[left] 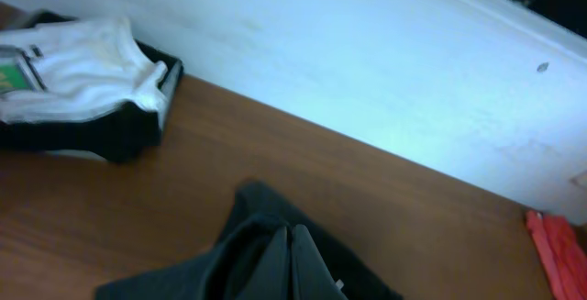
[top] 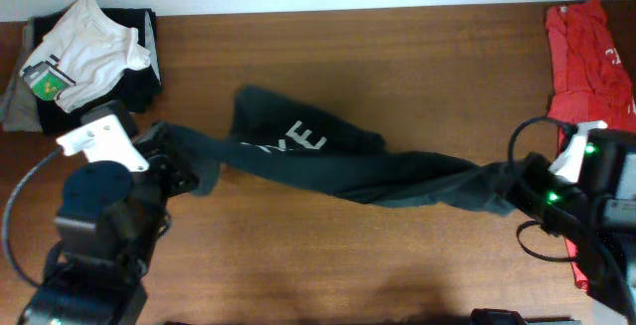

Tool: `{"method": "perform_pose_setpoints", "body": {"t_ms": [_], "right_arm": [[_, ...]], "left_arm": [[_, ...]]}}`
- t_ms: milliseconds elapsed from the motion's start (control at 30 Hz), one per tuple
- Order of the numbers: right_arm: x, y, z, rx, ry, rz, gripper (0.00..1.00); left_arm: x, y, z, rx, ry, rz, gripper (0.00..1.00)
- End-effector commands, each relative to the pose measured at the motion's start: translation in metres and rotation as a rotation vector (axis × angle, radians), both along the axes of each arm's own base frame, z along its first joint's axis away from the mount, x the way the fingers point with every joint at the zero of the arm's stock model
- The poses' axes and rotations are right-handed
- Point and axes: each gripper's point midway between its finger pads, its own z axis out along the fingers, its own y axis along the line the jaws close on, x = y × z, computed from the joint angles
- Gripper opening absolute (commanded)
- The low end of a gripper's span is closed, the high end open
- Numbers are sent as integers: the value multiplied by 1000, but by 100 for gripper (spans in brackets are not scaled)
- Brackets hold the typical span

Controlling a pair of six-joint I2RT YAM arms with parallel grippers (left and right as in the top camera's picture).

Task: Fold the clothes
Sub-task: 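Lift the shirt with both grippers and stretch it apart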

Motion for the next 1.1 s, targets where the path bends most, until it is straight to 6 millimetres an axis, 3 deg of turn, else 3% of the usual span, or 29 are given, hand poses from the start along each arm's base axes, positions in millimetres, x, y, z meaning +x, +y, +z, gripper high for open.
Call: {"method": "perform_pose_setpoints", "body": {"t_ms": [0,133,200,300,333,367,433,500,567,667,833,900,1000,1067], "right_arm": [[-11,-4,46,-67,-108,6,4],[-27,-13,114,-149,-288,-32,4],[-27,-20,135,-177,-335,-67,4],[-7,-22,132,-175,-306,-64,4],[2,-23,128,-173,-286,-63,4],[24,-28,117,-179,-237,-70,4],[42,-37,105,-203,-182,-98,4],[50,-42,96,-217,-147,-108,4],[52,-42,95,-219,-141,-107,4],[38,-40,107,-221,-190,-112,4],[-6,-36,138,-226,-303,-123,4],[-18,-34,150,-225,-328,-122,4],[-41,-30,188,-231,-438,-125,4],[-51,-30,212,-237,-513,-138,4]], "left_arm": [[-20,20,54,62,-106,67,1],[-49,27,110,62,-216,67,1],[-52,34,118,78,-233,103,1],[-28,35,104,109,-165,133,1],[-14,31,96,120,-130,131,1],[8,31,82,144,-76,150,1],[36,35,61,192,6,204,1],[48,32,52,217,45,194,1],[47,32,57,214,34,196,1],[25,37,81,201,-13,199,1],[-49,51,147,167,-186,193,1],[-63,49,156,156,-201,163,1],[-87,46,186,128,-267,120,1],[-92,47,207,138,-322,121,1]]}}
